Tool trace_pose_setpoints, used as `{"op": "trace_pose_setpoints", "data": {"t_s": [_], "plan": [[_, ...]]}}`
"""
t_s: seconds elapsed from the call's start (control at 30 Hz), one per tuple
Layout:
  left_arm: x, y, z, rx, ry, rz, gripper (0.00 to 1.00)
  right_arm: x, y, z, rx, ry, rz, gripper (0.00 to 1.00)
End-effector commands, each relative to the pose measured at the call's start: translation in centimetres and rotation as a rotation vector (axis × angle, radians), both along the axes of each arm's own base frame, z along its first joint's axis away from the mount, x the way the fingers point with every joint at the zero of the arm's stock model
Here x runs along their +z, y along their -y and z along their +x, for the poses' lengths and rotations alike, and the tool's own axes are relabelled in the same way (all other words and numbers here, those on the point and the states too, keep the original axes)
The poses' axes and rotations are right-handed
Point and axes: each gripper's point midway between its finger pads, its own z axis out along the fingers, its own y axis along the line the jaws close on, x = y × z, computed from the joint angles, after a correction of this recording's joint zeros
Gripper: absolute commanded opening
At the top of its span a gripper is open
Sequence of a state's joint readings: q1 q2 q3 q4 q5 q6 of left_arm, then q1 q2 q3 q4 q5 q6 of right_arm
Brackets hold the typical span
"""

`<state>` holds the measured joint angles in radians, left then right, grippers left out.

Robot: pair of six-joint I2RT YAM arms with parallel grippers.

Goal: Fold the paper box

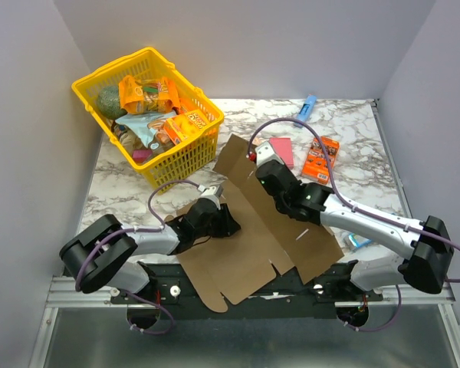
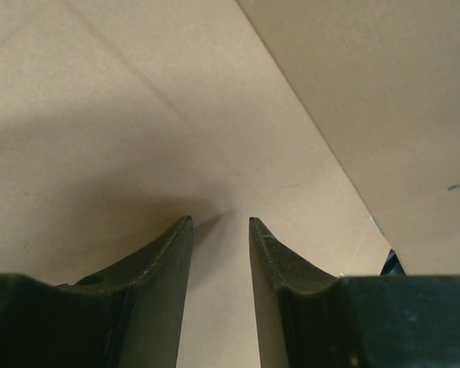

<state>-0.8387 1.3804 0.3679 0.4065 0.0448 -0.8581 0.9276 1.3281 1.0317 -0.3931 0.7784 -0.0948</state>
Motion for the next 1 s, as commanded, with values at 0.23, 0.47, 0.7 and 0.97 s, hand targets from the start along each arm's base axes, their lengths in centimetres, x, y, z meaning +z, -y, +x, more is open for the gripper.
{"op": "trace_pose_setpoints", "data": {"t_s": [0.23, 0.47, 0.7, 0.97], "plan": [[-2.5, 0.4, -0.8, 0.036, -0.043, -0.048, 0.42, -2.1, -5.2, -5.1, -0.008, -0.086, 0.042, 0.01], [-2.4, 1.1, -1.0, 0.019, -0.045, -0.054, 0.42, -4.9, -7.1, -8.1, -0.055, -0.192, 0.033, 0.01], [0.8, 0.9, -0.5, 0.028, 0.023, -0.085, 0.62, -5.2, -7.2, -7.9, -0.047, -0.181, 0.021, 0.01], [5.9, -4.0, 1.5, 0.11, 0.211, -0.008, 0.89, -2.7, -5.6, -7.7, 0.045, -0.12, -0.026, 0.01]]}}
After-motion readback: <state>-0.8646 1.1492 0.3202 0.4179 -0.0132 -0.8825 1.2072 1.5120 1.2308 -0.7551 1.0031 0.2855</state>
